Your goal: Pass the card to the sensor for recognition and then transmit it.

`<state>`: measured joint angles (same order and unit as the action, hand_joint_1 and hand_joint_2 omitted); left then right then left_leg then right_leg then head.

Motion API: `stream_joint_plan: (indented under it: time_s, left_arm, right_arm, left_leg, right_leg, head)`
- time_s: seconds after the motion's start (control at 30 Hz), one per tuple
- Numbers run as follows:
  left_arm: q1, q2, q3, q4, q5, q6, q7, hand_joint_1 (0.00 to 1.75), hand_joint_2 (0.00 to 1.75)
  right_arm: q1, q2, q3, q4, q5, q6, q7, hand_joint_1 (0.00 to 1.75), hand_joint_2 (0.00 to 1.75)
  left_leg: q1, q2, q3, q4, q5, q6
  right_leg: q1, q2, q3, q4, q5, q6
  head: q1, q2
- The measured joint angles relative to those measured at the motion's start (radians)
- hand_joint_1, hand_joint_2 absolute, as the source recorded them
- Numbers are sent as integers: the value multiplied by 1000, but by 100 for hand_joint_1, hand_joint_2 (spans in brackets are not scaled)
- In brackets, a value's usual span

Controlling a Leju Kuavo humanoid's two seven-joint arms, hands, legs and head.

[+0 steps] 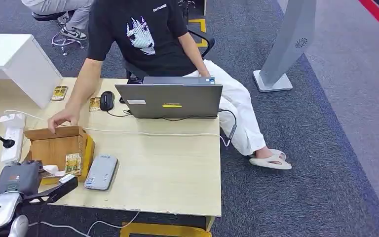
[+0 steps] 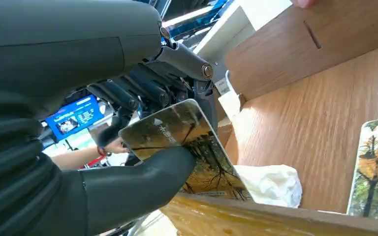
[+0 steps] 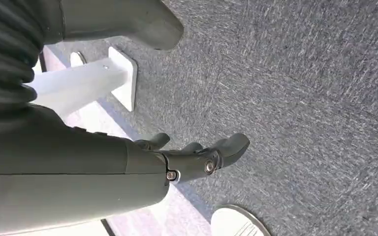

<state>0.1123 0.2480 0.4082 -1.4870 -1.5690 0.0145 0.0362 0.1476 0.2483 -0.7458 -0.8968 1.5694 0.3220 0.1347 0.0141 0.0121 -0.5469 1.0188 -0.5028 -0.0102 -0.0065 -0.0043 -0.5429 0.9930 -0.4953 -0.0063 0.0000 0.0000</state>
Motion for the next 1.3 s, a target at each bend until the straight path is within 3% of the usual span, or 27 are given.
stream_joint_plan:
  time_s: [0.7, 0.83, 1.03, 1.17, 1.3]
  left_arm:
    - [-1, 8, -4, -14, 0, 29, 12, 175, 175]
    - [-24, 16, -7, -75, 0, 53, 10, 175, 175]
    - [-94, 13, -1, -180, 9, 67, -43, 175, 175]
    - [-151, -31, 23, -257, 151, 46, -105, 175, 175]
    - [-180, -65, 28, -307, 186, 41, -117, 175, 175]
  right_arm:
    - [0, 0, 0, 0, 0, 0, 0, 0, 175]
    - [0, 0, 0, 0, 0, -1, -5, 0, 175]
    - [3, 0, 0, 0, 0, -8, -23, 0, 175]
    - [6, 0, 2, 0, 0, -10, -23, 0, 175]
    - [14, 2, 3, 0, 0, -12, -27, 0, 175]
  left_leg:
    - [0, 1, 0, 0, 0, 0]
    - [0, 0, 0, 0, 0, 0]
    - [0, 0, 0, 0, 1, 0]
    - [0, 0, 0, 0, 1, 0]
    - [0, 0, 0, 0, 1, 0]
  right_leg:
    - [0, 1, -1, 0, 1, -1]
    - [0, 1, 0, 0, 1, -1]
    - [0, 0, 0, 0, 1, -1]
    - [0, 0, 0, 0, 1, -1]
    - [0, 0, 0, 0, 1, -1]
  head:
    - [0, 0]
    - [0, 0]
    - [0, 0]
    - [0, 0]
    - [0, 0]
